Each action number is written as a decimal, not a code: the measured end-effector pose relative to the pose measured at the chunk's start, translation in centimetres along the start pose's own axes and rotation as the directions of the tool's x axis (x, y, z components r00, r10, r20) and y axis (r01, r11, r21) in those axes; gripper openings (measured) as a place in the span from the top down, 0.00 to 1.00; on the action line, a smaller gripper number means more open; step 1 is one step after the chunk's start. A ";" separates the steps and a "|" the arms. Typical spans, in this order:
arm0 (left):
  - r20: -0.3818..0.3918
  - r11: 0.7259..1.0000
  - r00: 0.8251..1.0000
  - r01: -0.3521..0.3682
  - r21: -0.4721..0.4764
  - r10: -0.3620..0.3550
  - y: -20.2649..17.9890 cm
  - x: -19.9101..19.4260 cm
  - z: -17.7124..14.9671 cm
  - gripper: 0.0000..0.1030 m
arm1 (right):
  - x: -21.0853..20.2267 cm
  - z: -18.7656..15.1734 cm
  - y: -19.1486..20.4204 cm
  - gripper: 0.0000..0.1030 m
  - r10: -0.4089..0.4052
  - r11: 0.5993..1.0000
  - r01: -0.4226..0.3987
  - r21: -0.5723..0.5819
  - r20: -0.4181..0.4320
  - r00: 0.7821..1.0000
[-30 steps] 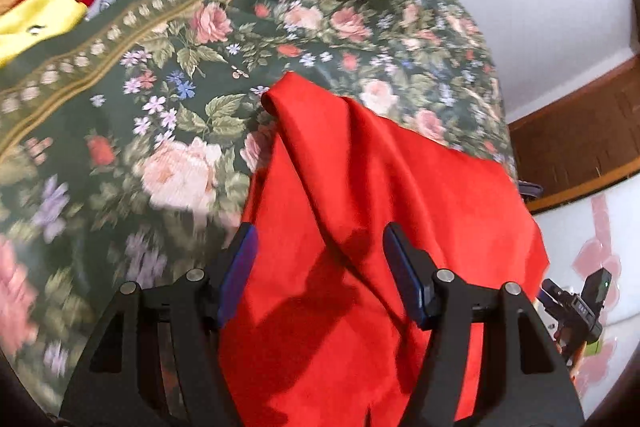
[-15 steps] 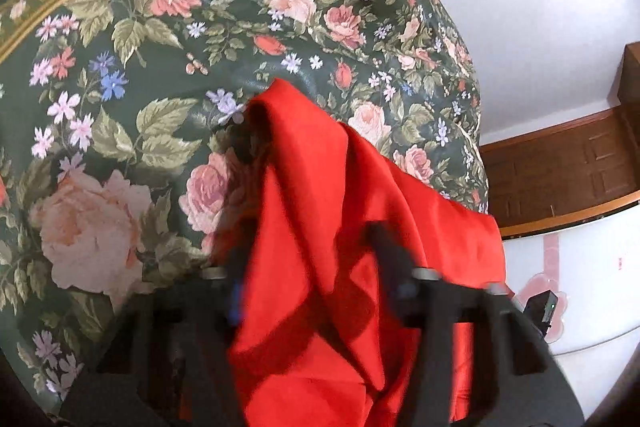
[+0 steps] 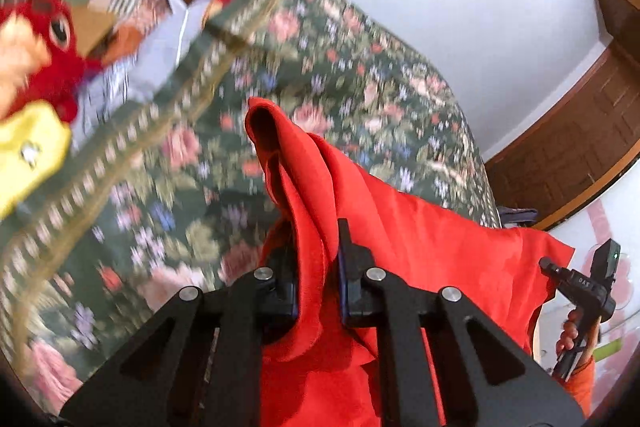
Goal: Fold large clothes
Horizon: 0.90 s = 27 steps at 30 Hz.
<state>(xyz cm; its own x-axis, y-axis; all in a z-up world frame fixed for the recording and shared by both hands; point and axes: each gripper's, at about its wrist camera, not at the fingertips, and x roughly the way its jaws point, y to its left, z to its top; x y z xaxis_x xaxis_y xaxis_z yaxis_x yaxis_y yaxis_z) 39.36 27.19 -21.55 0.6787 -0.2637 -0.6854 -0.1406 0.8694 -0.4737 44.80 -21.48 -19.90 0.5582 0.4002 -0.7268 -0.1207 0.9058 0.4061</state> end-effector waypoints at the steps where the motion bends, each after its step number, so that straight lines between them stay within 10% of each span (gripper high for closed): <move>1: 0.009 1.000 1.000 -0.010 0.011 0.010 -0.2 0.0 0.3 0.88 | 0.5 0.4 0.1 0.89 -0.003 1.000 0.003 -0.003 0.008 1.000; 17: -0.157 0.982 0.970 -0.183 0.046 0.188 3.0 9.5 -0.9 0.85 | 5.6 1.2 -1.9 0.85 -0.161 0.985 0.160 -0.063 -0.021 0.987; 22: -0.159 0.958 0.950 -0.247 0.144 0.269 1.9 8.5 -2.0 0.82 | 5.0 0.8 -2.0 0.53 -0.308 0.948 0.305 -0.093 -0.018 0.951; 27: -0.144 0.896 0.913 -0.328 0.298 0.382 -0.1 6.1 -3.3 0.73 | 2.4 0.0 -1.9 0.44 -0.329 0.941 0.324 -0.097 -0.038 0.944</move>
<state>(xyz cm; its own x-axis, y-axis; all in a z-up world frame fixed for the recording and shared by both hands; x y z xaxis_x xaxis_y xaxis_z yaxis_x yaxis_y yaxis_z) 41.14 24.11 -27.51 0.4618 0.0311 -0.8864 -0.1337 0.9904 -0.0348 46.36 -22.25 -22.46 0.5356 0.0853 -0.8402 -0.0126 0.9956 0.0931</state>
